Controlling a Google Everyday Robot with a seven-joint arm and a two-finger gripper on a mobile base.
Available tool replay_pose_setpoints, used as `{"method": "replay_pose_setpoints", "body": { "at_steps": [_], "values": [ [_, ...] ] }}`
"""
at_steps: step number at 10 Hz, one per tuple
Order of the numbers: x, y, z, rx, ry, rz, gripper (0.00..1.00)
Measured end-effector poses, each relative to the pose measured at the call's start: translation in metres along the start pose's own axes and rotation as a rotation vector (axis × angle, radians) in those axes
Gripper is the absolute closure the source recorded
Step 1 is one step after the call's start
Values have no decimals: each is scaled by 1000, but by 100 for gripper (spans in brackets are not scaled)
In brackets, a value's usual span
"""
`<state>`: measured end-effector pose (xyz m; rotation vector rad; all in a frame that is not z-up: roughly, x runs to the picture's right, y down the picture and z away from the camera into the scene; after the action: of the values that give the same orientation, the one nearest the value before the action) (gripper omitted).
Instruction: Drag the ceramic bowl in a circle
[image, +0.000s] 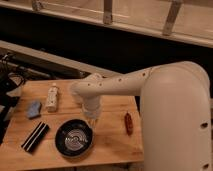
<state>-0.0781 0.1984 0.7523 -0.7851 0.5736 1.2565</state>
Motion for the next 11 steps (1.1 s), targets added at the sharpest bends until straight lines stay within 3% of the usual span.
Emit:
{"method": "replay_pose_setpoints", "body": {
  "at_steps": [2,3,11],
  "values": [
    [13,18,1,-10,-13,-23,22],
    [15,23,2,-19,-13,-30,20],
    [9,20,39,-87,58,-25,20]
  ]
}}
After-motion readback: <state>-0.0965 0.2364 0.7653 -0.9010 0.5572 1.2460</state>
